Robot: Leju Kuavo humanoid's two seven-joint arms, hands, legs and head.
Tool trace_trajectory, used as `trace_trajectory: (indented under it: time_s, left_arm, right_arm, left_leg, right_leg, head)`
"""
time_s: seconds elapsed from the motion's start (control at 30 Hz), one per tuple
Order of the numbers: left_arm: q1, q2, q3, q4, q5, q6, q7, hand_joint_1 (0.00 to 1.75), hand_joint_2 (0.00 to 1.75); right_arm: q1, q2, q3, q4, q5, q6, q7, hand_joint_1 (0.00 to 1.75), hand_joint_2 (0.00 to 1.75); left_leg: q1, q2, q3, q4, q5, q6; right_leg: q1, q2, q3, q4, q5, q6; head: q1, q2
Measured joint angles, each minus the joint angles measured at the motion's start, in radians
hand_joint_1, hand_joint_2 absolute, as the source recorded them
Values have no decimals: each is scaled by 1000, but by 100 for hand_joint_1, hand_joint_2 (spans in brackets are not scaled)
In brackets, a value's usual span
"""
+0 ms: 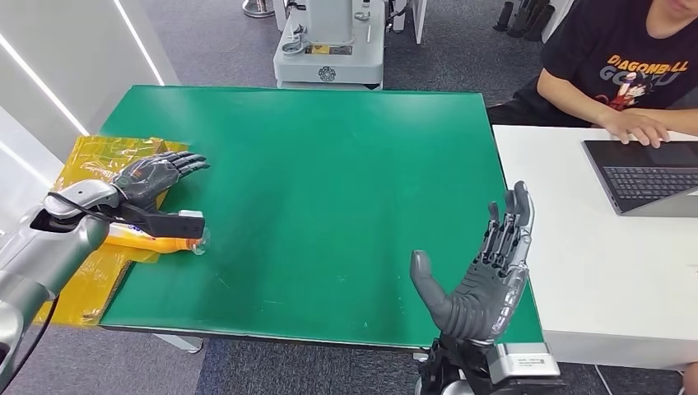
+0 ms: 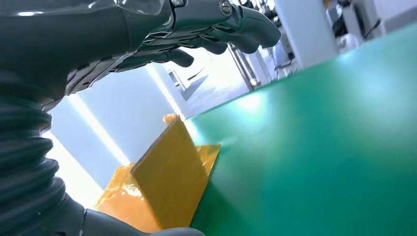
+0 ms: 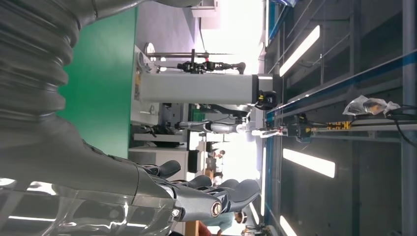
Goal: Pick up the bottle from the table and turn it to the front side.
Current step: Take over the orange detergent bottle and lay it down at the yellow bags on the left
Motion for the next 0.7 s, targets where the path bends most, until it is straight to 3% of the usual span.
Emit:
trace_trajectory:
  time_s: [0.33, 0.43, 0.5, 0.57, 0.7]
  left_arm:
    - [42, 15, 63, -95, 80, 10, -30, 0, 175]
    - [100, -6, 127, -159, 214, 62, -104, 0, 175]
    - [162, -61, 207, -230, 334, 154, -153, 0, 175]
    - [225, -152, 288, -308, 475, 233, -168, 0, 175]
    - [351, -354, 374, -471, 831, 265, -177, 0, 175]
  right_arm:
    - [13, 0, -5, -14, 9, 0, 0, 0, 175]
    - [16, 0, -6, -17, 14, 0, 1, 0, 175]
    - [18, 0, -8, -18, 24, 0, 1, 0, 175]
    - [20, 1, -8, -18, 37, 0, -1, 0, 175]
    - [22, 2, -8, -11, 33, 0, -18, 0, 175]
  left_leg:
    - [0, 0, 0, 0, 0, 0]
    - [-1, 0, 0, 0, 0, 0]
    - [-1, -1, 0, 0, 0, 0]
    - [-2, -2, 0, 1, -1, 1]
    - [-2, -1, 0, 1, -3, 4]
  right_leg:
    - [0, 0, 0, 0, 0, 0]
    - [0, 1, 0, -1, 0, 0]
    - [-1, -1, 0, -2, 0, 0]
    - [-2, -2, 1, -2, -1, 1]
    - [-2, -1, 3, -4, 0, 2]
  head:
    - [0, 0]
    - [0, 0]
    - [0, 0]
    - [0, 0]
    - [0, 0]
